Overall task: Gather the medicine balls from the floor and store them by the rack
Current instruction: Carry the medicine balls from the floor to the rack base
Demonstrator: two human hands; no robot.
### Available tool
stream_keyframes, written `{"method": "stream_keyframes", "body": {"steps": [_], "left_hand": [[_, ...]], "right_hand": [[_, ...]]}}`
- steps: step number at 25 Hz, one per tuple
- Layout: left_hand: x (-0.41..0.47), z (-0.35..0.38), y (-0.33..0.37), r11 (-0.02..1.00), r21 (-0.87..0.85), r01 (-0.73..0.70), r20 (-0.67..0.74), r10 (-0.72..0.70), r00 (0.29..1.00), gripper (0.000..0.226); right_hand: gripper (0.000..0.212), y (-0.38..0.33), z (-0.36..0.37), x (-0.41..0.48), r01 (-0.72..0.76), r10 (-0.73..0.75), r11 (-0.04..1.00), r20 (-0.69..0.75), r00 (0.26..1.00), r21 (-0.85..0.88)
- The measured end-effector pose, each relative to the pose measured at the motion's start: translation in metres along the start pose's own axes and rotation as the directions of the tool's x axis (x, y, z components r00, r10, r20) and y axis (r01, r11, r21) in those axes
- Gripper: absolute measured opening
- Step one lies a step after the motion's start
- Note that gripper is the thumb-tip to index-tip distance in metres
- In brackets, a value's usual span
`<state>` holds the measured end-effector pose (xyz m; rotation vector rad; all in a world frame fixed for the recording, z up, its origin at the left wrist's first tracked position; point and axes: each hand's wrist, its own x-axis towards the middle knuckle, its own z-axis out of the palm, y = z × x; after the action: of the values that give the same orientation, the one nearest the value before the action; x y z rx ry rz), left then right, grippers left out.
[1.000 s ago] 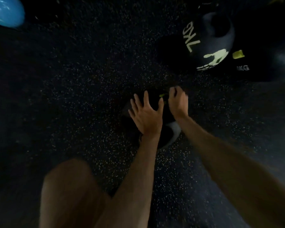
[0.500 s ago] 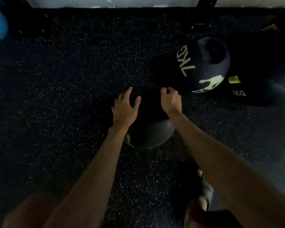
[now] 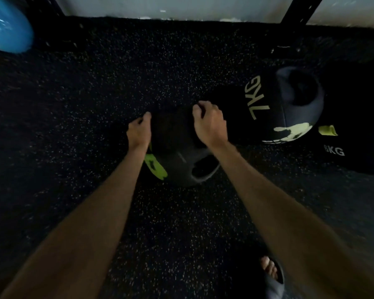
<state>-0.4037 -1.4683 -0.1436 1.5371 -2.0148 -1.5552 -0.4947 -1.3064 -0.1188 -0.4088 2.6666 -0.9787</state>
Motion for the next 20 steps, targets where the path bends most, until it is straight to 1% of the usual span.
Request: {"method": "stream_keyframes", "body": {"steps": [2, 3, 4, 5, 6, 7, 8, 9, 10, 11, 12, 13, 14, 15, 16, 17, 18, 19, 20], "left_hand": [[0.033, -0.004, 0.012, 0.984, 0.0, 0.179, -0.092, -0.178, 0.98, 0.049], [0.04, -0.005, 0.016, 0.972, -0.009, 0.233, -0.128, -0.232, 0.964, 0.049], [0.042, -0.004, 0.018, 0.969, -0.02, 0.247, -0.156, -0.247, 0.956, 0.05], [0.039, -0.001, 0.017, 0.975, -0.033, 0.22, -0.167, -0.223, 0.96, 0.05], [0.03, 0.005, 0.014, 0.988, -0.06, 0.145, -0.172, -0.154, 0.973, 0.051], [0.015, 0.012, 0.012, 0.993, -0.108, 0.043, -0.154, -0.06, 0.986, 0.051], [-0.001, 0.02, 0.009, 0.988, -0.132, -0.086, -0.132, 0.068, 0.989, 0.052], [-0.017, 0.029, 0.004, 0.967, -0.089, -0.241, -0.105, 0.231, 0.967, 0.057], [-0.032, 0.04, -0.001, 0.926, 0.017, -0.378, -0.056, 0.378, 0.924, 0.064], [-0.043, 0.051, -0.004, 0.867, 0.139, -0.479, 0.009, 0.483, 0.876, 0.071], [-0.045, 0.062, 0.0, 0.803, 0.239, -0.546, 0.065, 0.548, 0.834, 0.075], [-0.043, 0.072, 0.01, 0.754, 0.295, -0.587, 0.104, 0.586, 0.804, 0.077], [-0.038, 0.083, 0.025, 0.726, 0.327, -0.605, 0.132, 0.599, 0.79, 0.079], [-0.029, 0.094, 0.044, 0.71, 0.359, -0.605, 0.147, 0.597, 0.788, 0.08], [-0.018, 0.103, 0.062, 0.725, 0.37, -0.582, 0.165, 0.565, 0.809, 0.084], [-0.004, 0.107, 0.082, 0.765, 0.353, -0.539, 0.177, 0.511, 0.841, 0.092], [0.013, 0.105, 0.098, 0.804, 0.325, -0.499, 0.175, 0.467, 0.867, 0.1], [0.028, 0.101, 0.105, 0.826, 0.291, -0.483, 0.15, 0.459, 0.876, 0.105], [0.036, 0.096, 0.103, 0.817, 0.261, -0.514, 0.129, 0.498, 0.857, 0.101]], "right_hand": [[0.063, 0.0, 0.024, -0.025, 0.156, -0.168, 0.977, -0.071, 0.983, -0.146], [0.066, 0.001, 0.031, -0.031, 0.193, -0.216, 0.965, -0.118, 0.969, -0.177], [0.067, 0.002, 0.034, -0.029, 0.212, -0.242, 0.96, -0.161, 0.957, -0.183], [0.065, 0.003, 0.032, -0.024, 0.216, -0.247, 0.961, -0.186, 0.951, -0.175], [0.064, 0.006, 0.03, -0.014, 0.21, -0.238, 0.965, -0.189, 0.953, -0.161], [0.063, 0.012, 0.026, 0.001, 0.196, -0.217, 0.971, -0.17, 0.961, -0.133], [0.063, 0.017, 0.02, 0.018, 0.175, -0.185, 0.981, -0.14, 0.973, -0.082], [0.065, 0.022, 0.01, 0.039, 0.132, -0.134, 0.991, -0.103, 0.986, -0.03], [0.066, 0.027, -0.003, 0.061, 0.064, -0.063, 0.998, -0.065, 0.996, 0.007], [0.064, 0.029, -0.017, 0.079, -0.022, 0.024, 0.999, -0.039, 0.999, 0.04], [0.061, 0.032, -0.029, 0.092, -0.108, 0.111, 0.992, -0.037, 0.993, 0.07], [0.057, 0.035, -0.038, 0.099, -0.156, 0.161, 0.984, -0.063, 0.985, 0.086], [0.053, 0.04, -0.041, 0.098, -0.154, 0.164, 0.983, -0.107, 0.981, 0.099], [0.05, 0.044, -0.04, 0.089, -0.109, 0.128, 0.986, -0.158, 0.979, 0.124], [0.051, 0.047, -0.033, 0.074, -0.039, 0.069, 0.988, -0.203, 0.977, 0.148], [0.055, 0.05, -0.025, 0.057, 0.044, -0.009, 0.989, -0.238, 0.971, 0.142], [0.062, 0.054, -0.015, 0.044, 0.11, -0.083, 0.989, -0.251, 0.964, 0.099], [0.068, 0.056, -0.006, 0.037, 0.148, -0.136, 0.988, -0.24, 0.961, 0.033], [0.074, 0.057, -0.001, 0.042, 0.172, -0.173, 0.985, -0.227, 0.958, -0.027]]}}
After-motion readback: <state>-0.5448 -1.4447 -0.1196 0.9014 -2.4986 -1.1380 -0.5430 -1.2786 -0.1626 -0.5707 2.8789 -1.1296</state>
